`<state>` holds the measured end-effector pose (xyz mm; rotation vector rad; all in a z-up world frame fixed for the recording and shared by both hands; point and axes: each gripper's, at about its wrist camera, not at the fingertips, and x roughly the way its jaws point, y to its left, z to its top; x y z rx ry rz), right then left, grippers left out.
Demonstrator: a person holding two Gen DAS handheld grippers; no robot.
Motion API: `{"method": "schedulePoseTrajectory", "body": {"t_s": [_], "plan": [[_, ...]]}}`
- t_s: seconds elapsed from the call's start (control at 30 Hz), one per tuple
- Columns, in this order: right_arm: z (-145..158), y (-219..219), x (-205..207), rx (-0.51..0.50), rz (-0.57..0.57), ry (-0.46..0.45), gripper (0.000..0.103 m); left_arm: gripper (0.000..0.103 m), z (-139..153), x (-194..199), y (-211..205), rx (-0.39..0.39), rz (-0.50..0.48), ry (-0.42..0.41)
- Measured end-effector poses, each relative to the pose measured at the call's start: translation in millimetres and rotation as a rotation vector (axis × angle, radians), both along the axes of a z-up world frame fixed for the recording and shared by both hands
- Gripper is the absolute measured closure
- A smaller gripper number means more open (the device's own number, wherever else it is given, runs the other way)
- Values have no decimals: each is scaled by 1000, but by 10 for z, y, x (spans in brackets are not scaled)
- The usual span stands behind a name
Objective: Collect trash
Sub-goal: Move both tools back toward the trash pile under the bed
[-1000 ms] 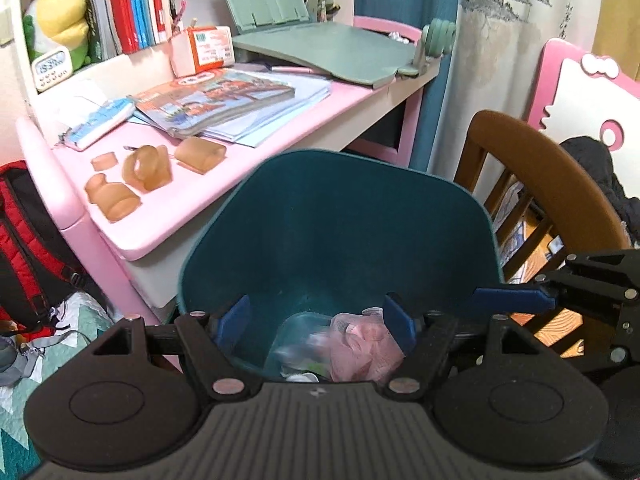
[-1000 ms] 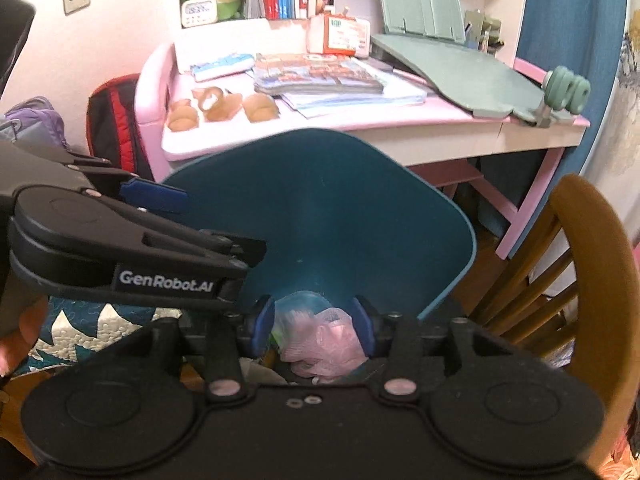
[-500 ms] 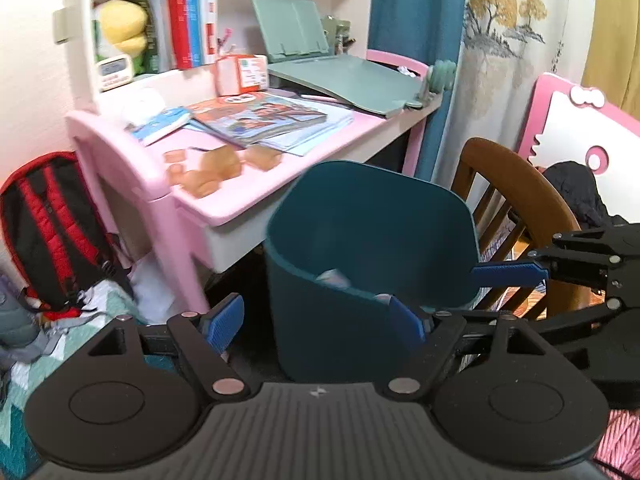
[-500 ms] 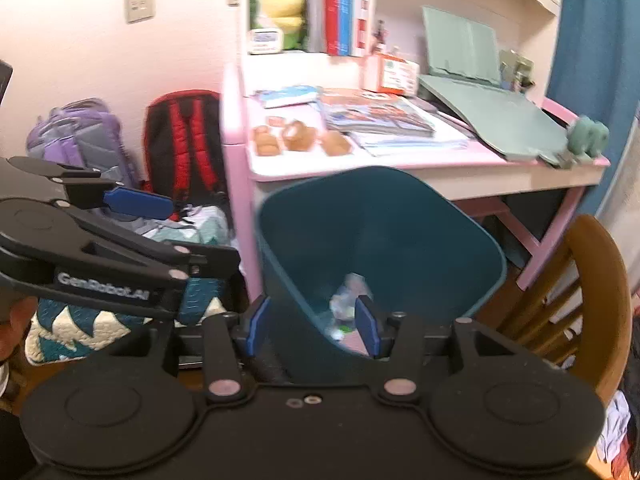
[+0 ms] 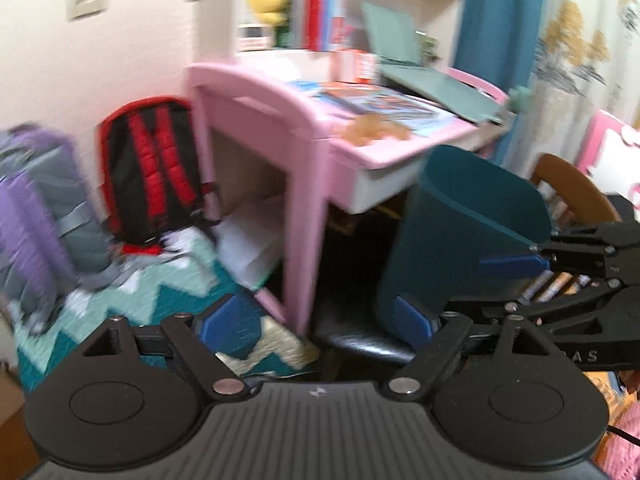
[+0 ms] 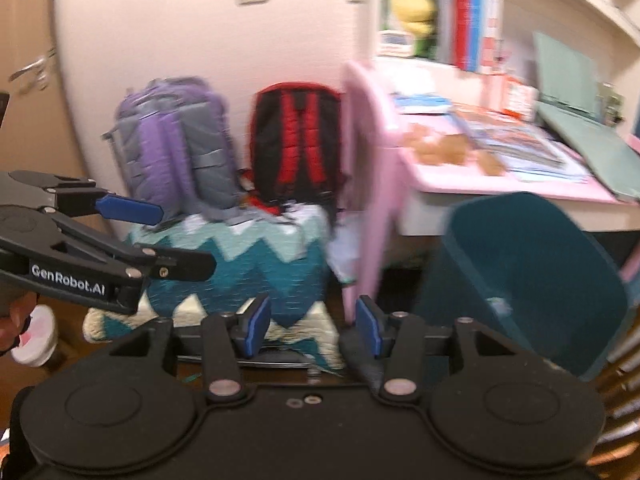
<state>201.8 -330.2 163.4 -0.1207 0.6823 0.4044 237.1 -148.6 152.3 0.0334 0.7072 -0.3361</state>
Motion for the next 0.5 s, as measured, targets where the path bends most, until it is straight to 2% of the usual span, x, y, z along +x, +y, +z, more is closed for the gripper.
{"method": "schedulePoseTrajectory", "body": {"t_s": [0.1, 0.17, 0.33, 0.5], "plan": [[-198, 352, 63, 8, 79, 25, 56, 12, -213, -58, 440, -11, 83, -2], [-354, 573, 105, 19, 127, 52, 56, 3, -372, -89, 715, -13, 139, -3], [-892, 1205, 256, 49, 271, 144, 56, 2, -871, -134, 1407, -28, 255, 23], [-1597, 1884, 403, 15, 402, 235, 56, 2, -1519, -89, 2009, -5, 354, 112]]}}
